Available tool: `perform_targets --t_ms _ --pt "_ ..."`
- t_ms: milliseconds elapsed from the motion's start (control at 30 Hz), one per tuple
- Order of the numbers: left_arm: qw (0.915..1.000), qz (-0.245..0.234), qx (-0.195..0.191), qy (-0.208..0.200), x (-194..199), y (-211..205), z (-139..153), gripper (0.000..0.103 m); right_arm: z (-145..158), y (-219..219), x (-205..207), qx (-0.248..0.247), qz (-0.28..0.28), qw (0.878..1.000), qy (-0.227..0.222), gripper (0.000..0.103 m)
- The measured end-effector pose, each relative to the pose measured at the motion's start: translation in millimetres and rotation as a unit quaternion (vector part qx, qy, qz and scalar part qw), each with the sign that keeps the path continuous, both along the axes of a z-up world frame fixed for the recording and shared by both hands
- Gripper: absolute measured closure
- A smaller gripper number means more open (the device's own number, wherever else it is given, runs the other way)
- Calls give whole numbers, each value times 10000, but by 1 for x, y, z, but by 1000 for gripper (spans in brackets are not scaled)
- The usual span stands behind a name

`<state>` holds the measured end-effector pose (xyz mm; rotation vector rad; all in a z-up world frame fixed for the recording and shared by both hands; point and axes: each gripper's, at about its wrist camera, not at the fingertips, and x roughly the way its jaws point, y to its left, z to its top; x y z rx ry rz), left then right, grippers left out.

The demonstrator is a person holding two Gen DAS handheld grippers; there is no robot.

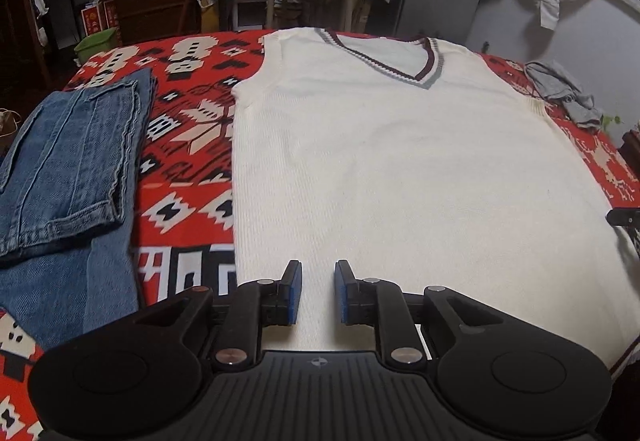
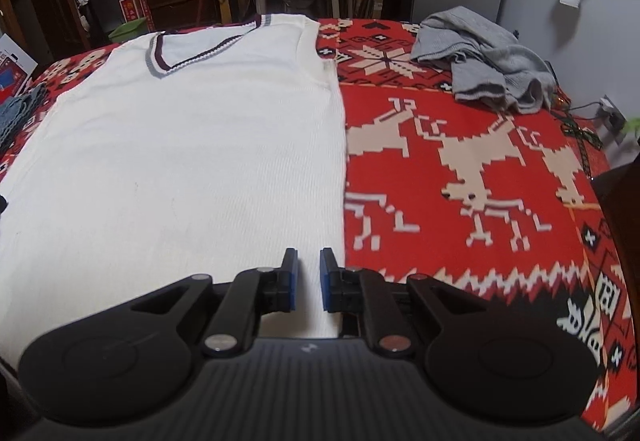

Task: Fold clothes

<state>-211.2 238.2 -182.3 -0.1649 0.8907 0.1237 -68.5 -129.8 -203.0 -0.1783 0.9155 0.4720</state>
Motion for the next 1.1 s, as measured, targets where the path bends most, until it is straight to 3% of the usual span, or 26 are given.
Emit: perform_targets --t_ms 300,433,633,700,900,1100 --pt "9987 -276 -358 -215 20 -26 11 86 8 51 -3 348 434 9983 -163 91" --pt "9973 -499 -496 -203 36 -50 3 86 3 76 -11 211 714 9969 -248 90" --pt "9968 -732 -317 -112 21 -62 -2 86 -2 60 -28 110 696 9973 -188 89" --pt "9969 -692 -362 -50 12 -58 -1 86 -1 48 -34 87 628 9979 -112 82" --pt "9975 -560 -426 92 -7 -53 2 86 3 24 -53 76 489 9988 61 82" --pt "9917 -891 -921 -60 -10 -78 5 91 12 55 -73 218 1033 9944 -92 83"
